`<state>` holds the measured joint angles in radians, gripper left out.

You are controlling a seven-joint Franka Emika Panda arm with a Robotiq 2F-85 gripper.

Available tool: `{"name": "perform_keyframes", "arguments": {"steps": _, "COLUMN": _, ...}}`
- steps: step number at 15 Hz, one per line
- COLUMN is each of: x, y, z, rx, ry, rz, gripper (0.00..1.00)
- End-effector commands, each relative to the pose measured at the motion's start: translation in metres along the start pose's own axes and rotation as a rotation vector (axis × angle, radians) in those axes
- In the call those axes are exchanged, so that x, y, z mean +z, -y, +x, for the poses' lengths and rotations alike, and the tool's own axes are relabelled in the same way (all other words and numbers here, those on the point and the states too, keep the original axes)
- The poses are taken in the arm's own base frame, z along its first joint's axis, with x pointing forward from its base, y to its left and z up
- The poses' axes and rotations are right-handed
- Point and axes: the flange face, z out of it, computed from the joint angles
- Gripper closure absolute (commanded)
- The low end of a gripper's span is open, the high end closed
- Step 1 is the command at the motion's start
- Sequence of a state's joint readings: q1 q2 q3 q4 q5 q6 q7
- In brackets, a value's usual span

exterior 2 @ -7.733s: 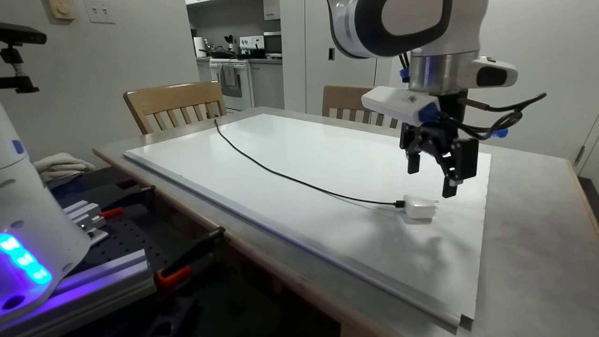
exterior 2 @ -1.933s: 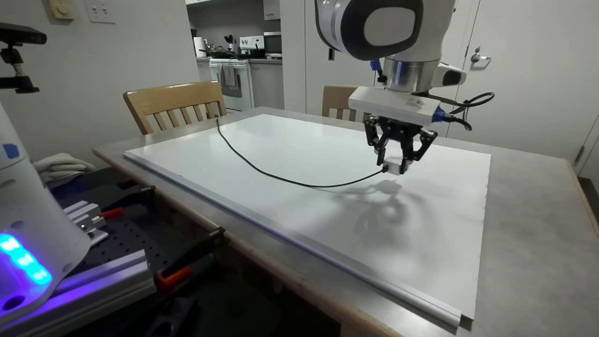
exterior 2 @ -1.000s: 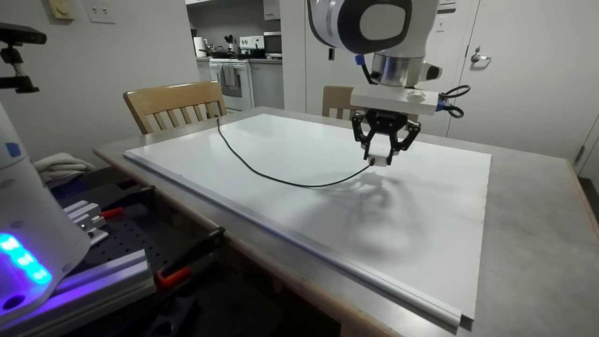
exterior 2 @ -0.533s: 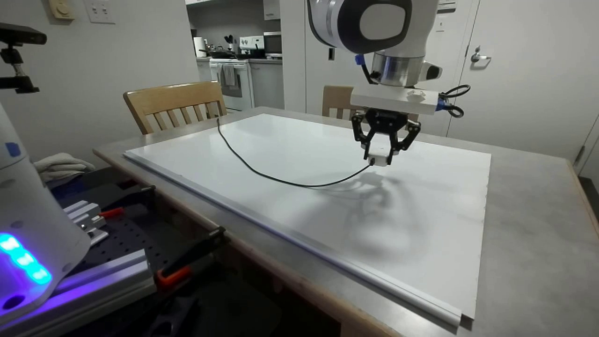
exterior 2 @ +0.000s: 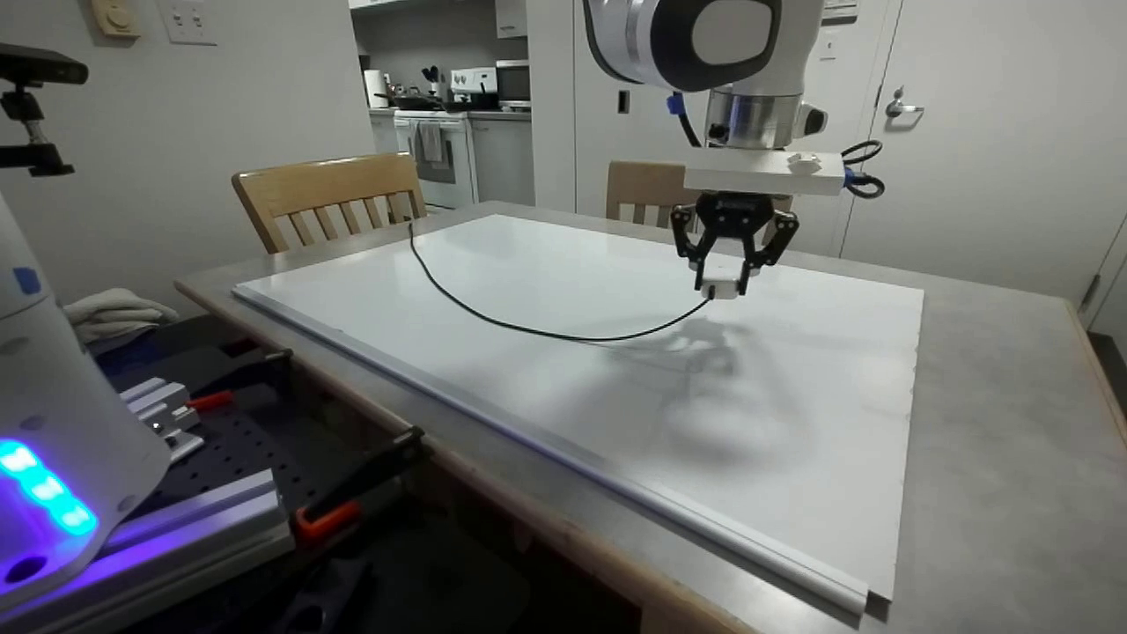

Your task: Put the cable in a circle

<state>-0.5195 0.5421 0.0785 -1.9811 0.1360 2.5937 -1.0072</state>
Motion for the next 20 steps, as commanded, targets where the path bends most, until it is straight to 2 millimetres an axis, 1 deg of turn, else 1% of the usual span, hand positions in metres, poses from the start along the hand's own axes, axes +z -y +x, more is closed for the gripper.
{"name": "perform_keyframes", "arguments": {"steps": 1, "x": 0.001, "y": -0.021, "z": 0.025, "rx": -0.196, "ry": -0.002, "rz": -0.008, "gripper": 0.74}}
{"name": "perform_keyframes", "arguments": {"steps": 3, "x": 0.003, "y": -0.028, "z": 0.037, "rx": -0.301, "ry": -0.031, "rz": -0.017, "gripper": 0.74}}
{"name": "perform_keyframes", "arguments": {"steps": 6, "x": 0.007, "y": -0.03, "z": 0.057, "rx": -0.463, "ry": -0.057, "rz": -0.024, "gripper": 0.74}}
{"name": "perform_keyframes", "arguments": {"steps": 10, "x": 0.012, "y": -0.02, "z": 0.084, "rx": -0.676, "ry": -0.048, "rz": 0.002, "gripper": 0.74}}
{"name": "perform_keyframes", "arguments": {"steps": 14, "x": 0.015, "y": -0.009, "z": 0.1, "rx": -0.874, "ry": -0.02, "rz": 0.059, "gripper": 0.74}}
{"name": "perform_keyframes", "arguments": {"steps": 15, "x": 0.014, "y": -0.006, "z": 0.093, "rx": -0.781, "ry": -0.04, "rz": 0.04, "gripper": 0.74}}
{"name": "perform_keyframes", "arguments": {"steps": 16, "x": 0.015, "y": -0.004, "z": 0.095, "rx": -0.789, "ry": -0.041, "rz": 0.045, "gripper": 0.49}}
{"name": "perform_keyframes", "arguments": {"steps": 20, "x": 0.015, "y": -0.006, "z": 0.094, "rx": -0.784, "ry": -0.036, "rz": 0.044, "gripper": 0.49}}
